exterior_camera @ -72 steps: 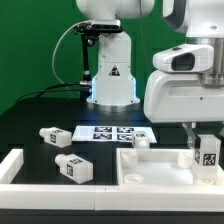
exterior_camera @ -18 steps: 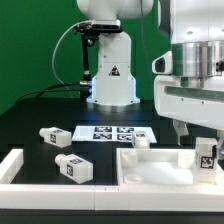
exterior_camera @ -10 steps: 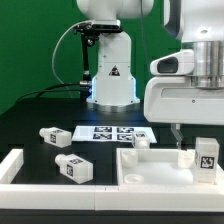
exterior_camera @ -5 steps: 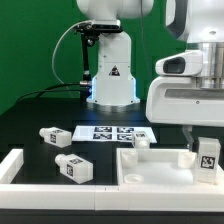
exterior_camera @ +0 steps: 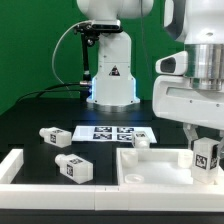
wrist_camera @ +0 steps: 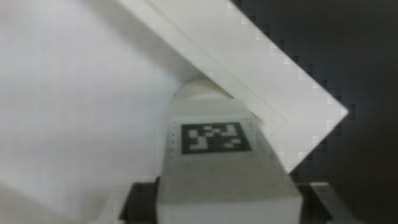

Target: Assemble one leg

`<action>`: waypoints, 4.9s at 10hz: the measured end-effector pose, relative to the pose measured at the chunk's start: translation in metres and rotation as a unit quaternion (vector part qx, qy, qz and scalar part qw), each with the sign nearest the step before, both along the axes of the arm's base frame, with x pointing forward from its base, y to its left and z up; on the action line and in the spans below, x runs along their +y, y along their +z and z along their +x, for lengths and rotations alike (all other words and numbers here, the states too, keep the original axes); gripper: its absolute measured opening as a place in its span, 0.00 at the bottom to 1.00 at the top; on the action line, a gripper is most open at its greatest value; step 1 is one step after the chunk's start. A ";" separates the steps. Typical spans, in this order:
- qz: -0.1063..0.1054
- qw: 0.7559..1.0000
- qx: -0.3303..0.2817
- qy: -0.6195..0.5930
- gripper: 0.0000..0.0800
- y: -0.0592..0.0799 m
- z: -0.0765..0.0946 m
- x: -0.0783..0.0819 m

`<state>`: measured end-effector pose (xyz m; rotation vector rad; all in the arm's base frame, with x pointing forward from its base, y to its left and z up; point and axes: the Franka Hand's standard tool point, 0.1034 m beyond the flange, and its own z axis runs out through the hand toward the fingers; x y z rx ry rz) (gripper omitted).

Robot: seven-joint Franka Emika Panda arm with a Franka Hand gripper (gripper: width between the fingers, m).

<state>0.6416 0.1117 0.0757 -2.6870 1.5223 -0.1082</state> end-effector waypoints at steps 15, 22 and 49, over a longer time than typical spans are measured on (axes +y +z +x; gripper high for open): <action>-0.027 0.923 -0.012 0.383 0.81 0.002 0.003 0.005; -0.013 0.984 -0.002 0.179 0.36 0.000 0.000 0.000; -0.016 0.992 -0.001 0.126 0.36 0.000 0.005 -0.004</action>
Offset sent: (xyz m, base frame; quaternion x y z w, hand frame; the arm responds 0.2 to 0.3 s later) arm 0.0065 0.0010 0.0098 0.0470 -0.0158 0.2137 0.9756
